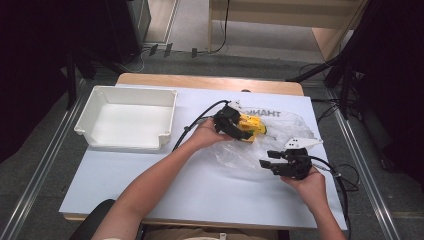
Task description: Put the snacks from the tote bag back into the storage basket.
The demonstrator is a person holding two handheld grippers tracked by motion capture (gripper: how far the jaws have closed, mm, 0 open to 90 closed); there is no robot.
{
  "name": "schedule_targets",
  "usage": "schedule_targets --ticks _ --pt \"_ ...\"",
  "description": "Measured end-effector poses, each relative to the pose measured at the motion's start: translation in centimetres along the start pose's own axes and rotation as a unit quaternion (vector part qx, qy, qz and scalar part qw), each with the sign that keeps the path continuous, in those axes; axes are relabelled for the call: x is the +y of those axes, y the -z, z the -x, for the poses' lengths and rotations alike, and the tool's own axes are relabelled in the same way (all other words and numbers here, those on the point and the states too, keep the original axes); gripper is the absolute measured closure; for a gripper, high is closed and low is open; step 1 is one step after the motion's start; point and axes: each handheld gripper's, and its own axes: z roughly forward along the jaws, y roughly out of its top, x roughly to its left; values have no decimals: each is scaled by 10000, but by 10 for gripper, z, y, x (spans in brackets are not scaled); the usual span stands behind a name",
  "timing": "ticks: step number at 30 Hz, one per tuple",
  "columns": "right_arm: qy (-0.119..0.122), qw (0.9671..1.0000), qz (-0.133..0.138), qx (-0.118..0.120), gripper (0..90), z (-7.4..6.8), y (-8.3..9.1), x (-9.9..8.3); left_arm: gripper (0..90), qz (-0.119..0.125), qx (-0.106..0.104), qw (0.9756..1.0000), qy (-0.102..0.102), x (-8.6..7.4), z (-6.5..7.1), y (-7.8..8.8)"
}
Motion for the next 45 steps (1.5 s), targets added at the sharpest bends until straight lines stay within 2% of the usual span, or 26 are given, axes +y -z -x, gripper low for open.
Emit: schedule_targets --ticks 15,27,33,37,45 --pt "-5 10000 -26 -1 478 0 -1 0 466 14 -79 9999 -59 -4 -1 4" --pt "20 10000 -69 -12 479 1 -2 0 502 13 135 9994 -328 -4 4 5" --pt "22 10000 -77 -10 479 2 -3 0 513 26 189 9994 -284 -4 5 6" --pt "13 10000 -74 -8 479 2 -3 0 516 59 128 9998 -134 -5 2 8" --pt "-9 10000 -78 -9 479 3 -4 0 521 117 157 9997 -137 -2 4 13"
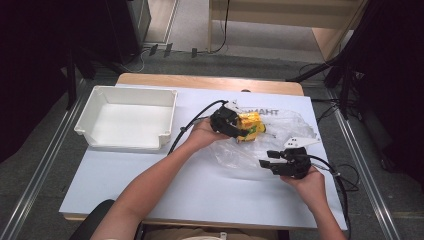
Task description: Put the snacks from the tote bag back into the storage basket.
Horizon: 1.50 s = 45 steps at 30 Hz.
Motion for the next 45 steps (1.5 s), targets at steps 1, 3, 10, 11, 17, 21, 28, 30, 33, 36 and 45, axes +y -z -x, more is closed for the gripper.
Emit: schedule_targets --ticks 1,3,10,11,17,21,28,30,33,36,45 --pt "-8 10000 6 14 479 0 0 0 521 37 1 10000 12 1 1 1" --pt "-17 10000 11 20 479 0 0 0 522 62 11 10000 0 3 2 4" --pt "-36 10000 31 32 479 1 0 0 521 146 13 9999 -5 8 6 12" --pt "-38 10000 31 33 479 1 0 0 522 155 11 9999 4 8 6 14" --pt "-66 10000 40 33 479 1 0 1 522 219 4 9997 66 12 6 23" --pt "-66 10000 37 39 479 1 0 1 522 241 -5 9996 116 14 7 31" --pt "-69 9999 100 69 479 2 0 2 522 282 35 9995 111 18 12 44" --pt "-72 9999 105 77 479 2 0 2 522 310 37 9994 117 18 13 48" --pt "-90 9998 140 84 479 3 0 3 522 311 57 9994 132 18 14 53" --pt "-83 9998 170 93 479 4 0 3 522 277 80 9995 123 18 14 58" --pt "-87 9997 196 116 479 6 -2 5 524 388 135 9990 196 13 14 74"
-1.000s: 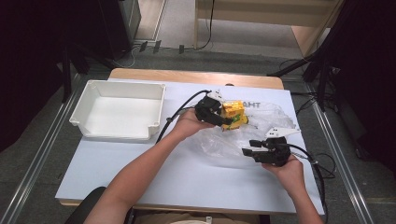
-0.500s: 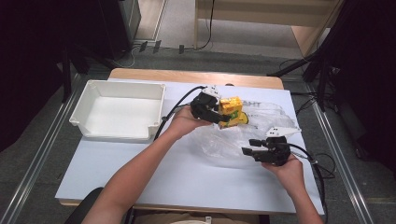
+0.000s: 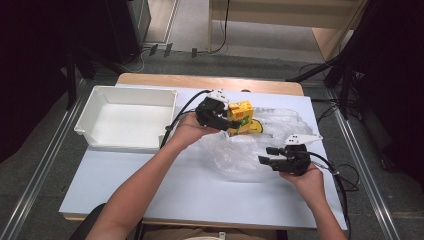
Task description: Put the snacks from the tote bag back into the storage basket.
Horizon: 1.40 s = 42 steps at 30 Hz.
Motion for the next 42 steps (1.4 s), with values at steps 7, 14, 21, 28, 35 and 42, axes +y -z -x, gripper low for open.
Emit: schedule_targets --ticks 7,14,21,28,35,42 --pt "-5 10000 7 32 479 1 -2 1 523 57 43 10000 14 0 -1 10" --pt "-7 10000 18 34 479 1 -2 1 523 57 -17 9999 108 3 -1 17" --pt "1 10000 42 40 479 0 -1 1 523 -14 -196 9998 -14 2 4 17" --pt "-32 10000 79 47 479 -1 0 2 523 -130 -314 9994 -88 0 12 16" --pt "-30 10000 89 34 479 -2 1 2 522 -38 -267 9996 -74 4 14 33" --pt "-92 9996 264 30 564 1 2 5 522 -81 -212 9997 -14 -2 7 25"
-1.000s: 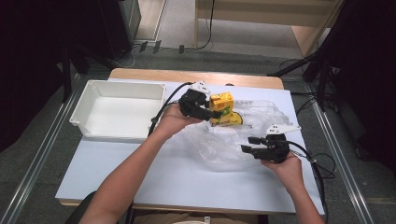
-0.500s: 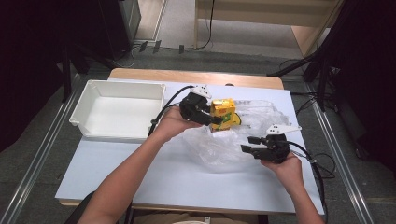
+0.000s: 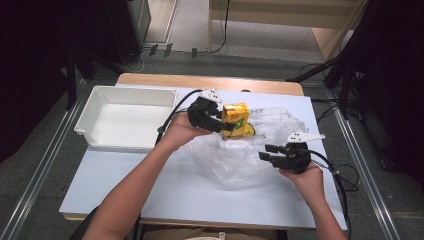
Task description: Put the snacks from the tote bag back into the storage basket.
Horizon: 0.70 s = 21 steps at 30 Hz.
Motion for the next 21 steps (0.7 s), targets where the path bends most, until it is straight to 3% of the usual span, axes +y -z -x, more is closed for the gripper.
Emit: schedule_targets --ticks 5,8,11,16,21 --pt "-61 9998 111 -171 645 7 -3 10 523 -124 64 9999 10 -8 -4 -12" --pt "33 9994 146 -302 735 8 -4 17 523 -84 -8 9999 69 -14 -6 -18" --pt "108 9987 289 -400 771 10 -7 26 523 -127 13 9999 41 -16 -6 -22" --pt "1 9974 401 -606 809 21 -12 40 524 -116 -6 9999 65 -19 -7 -25" --pt "20 9964 374 -755 879 30 -18 49 524 -53 -36 9999 103 -21 -9 -27"
